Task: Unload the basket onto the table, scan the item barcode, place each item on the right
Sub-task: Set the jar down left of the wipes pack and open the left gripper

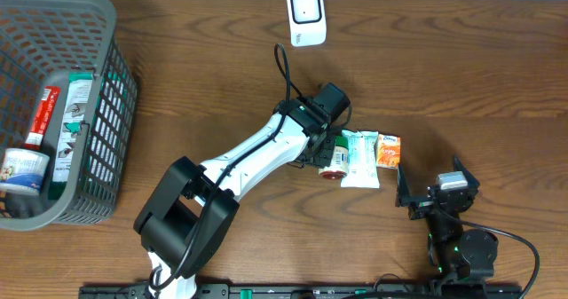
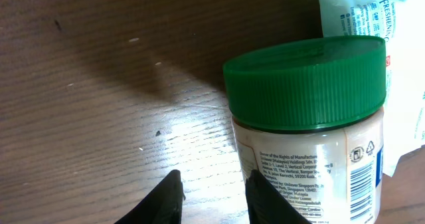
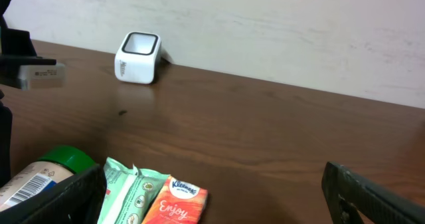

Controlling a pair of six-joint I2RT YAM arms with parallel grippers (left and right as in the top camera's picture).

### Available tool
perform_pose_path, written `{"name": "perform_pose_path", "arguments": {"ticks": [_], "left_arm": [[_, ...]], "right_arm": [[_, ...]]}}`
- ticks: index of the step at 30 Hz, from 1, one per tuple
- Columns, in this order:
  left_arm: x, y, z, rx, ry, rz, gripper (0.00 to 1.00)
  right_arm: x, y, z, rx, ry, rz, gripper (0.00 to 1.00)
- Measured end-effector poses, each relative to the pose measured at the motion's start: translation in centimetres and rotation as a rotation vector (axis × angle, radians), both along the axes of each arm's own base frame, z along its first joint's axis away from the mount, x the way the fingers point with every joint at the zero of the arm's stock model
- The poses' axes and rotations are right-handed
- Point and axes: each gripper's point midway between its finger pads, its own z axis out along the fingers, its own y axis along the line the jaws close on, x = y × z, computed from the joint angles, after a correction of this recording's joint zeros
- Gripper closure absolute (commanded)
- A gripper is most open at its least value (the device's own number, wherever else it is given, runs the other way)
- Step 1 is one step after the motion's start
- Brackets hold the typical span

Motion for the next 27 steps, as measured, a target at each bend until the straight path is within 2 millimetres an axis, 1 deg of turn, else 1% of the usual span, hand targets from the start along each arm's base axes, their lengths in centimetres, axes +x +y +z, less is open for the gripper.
{"name": "perform_pose_path", "arguments": {"ticks": [2,6,8,27], "left_arm": [[0.02,0.00,0.01,0.000,-0.001,0.000,0.69],[0.08,0.00,0.01,0.001,-0.004,-0.003,0.87],[0.16,0.01,0.02,0.002,-0.008,-0.001,0.91],[0.79,0.57,0.01,0.035,-0.043,0.011,0.92]], "right_arm": [[0.00,0.00,0.00,0.000,0.000,0.000,0.01],[0.00,0.00,0.00,0.000,0.000,0.000,0.01],[0.00,0.00,0.01,0.000,0.000,0.000,0.01],[0.00,0.00,0.00,0.000,0.000,0.000,0.01]]}}
